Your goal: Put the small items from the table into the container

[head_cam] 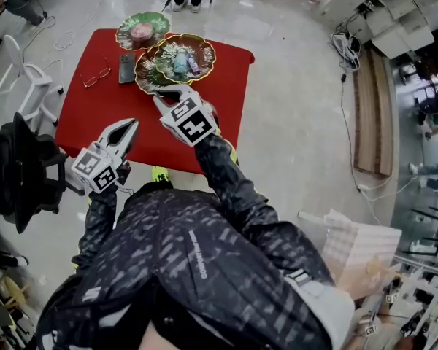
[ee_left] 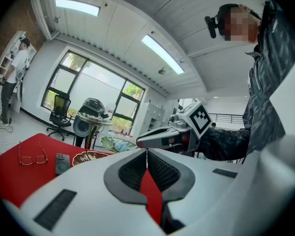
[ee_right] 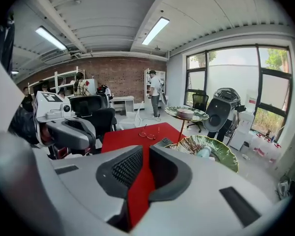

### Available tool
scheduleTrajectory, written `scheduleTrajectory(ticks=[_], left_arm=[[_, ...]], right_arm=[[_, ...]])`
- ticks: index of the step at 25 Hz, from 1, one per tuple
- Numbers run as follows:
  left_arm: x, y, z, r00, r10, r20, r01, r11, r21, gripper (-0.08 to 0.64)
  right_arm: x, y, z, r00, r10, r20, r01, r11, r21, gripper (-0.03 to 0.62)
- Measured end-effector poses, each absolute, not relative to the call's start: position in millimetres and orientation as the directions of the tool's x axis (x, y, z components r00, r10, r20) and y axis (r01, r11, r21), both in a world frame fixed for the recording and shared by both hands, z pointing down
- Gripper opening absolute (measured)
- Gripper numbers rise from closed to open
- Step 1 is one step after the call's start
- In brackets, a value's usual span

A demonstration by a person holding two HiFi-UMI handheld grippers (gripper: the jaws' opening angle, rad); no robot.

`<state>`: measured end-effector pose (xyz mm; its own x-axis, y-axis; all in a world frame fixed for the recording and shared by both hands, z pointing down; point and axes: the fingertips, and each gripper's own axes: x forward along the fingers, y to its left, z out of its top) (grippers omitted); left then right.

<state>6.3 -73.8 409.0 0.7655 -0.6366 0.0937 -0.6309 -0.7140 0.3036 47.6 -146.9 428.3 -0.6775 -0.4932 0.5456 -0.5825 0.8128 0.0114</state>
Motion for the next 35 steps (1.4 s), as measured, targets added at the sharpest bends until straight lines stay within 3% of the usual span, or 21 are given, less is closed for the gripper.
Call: scheduleTrajectory(ticks=[15,35], left_arm=[[82.4,46.4,406.8,0.654,-0.753,0.068,-0.728,-0.602,0.328,0.012],[130.4,142.1,414.9,0.618,-0.778,0.115,-0.761,-0.555,0.335,0.012]], right_arm=[[104.9,4.6,453.7,-0.804,-0.312,0.506,-0.425,0.897,-0.123,0.035],[148.2,106.6,443.0,-0.862,-0.304,0.406,-0.376,0.92,-0.108,0.018]])
